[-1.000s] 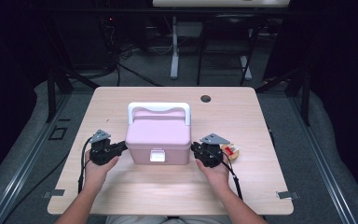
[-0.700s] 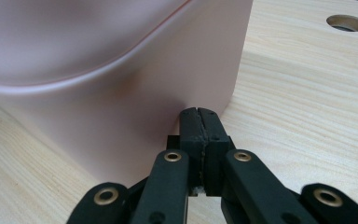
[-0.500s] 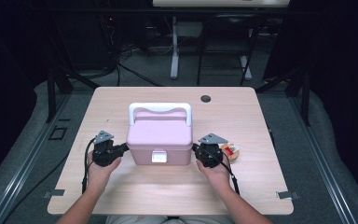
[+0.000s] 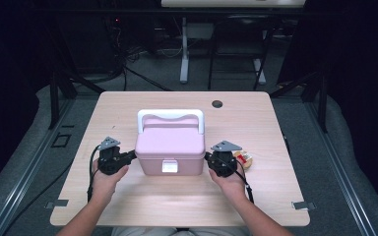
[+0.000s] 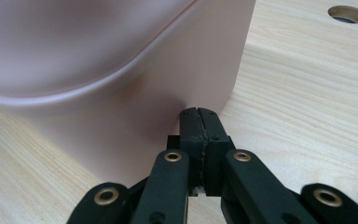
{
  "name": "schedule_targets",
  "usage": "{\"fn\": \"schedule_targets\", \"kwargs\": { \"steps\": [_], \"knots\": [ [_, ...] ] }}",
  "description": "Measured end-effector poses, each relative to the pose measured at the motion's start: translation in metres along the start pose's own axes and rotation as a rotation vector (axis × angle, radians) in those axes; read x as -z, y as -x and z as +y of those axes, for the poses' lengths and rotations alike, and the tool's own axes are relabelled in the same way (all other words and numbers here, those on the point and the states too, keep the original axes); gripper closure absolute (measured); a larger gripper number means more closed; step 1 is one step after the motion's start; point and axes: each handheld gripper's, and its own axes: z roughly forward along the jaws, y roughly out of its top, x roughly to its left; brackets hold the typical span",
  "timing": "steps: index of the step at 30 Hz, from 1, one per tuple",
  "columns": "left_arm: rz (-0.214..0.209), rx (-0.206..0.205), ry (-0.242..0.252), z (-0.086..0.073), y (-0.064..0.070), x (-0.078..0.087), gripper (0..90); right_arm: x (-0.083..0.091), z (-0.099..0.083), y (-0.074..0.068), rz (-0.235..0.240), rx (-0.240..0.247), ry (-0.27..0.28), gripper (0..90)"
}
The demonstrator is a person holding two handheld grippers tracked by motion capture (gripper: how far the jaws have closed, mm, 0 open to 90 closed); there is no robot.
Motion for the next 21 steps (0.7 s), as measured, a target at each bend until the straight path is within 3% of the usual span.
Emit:
{"fn": "schedule_targets", "kwargs": {
  "steps": [12, 21],
  "knots": [
    [-0.002, -0.020, -0.012, -0.004, 0.013, 0.003, 89.9, 0.012, -0.006, 0.000, -0.003, 0.005, -0.014, 89.9],
    [-0.029, -0.027, -0.025, -0.008, 0.023, 0.006, 89.9, 0.023, -0.012, 0.003, 0.003, 0.004, -0.023, 89.9]
  ]
}}
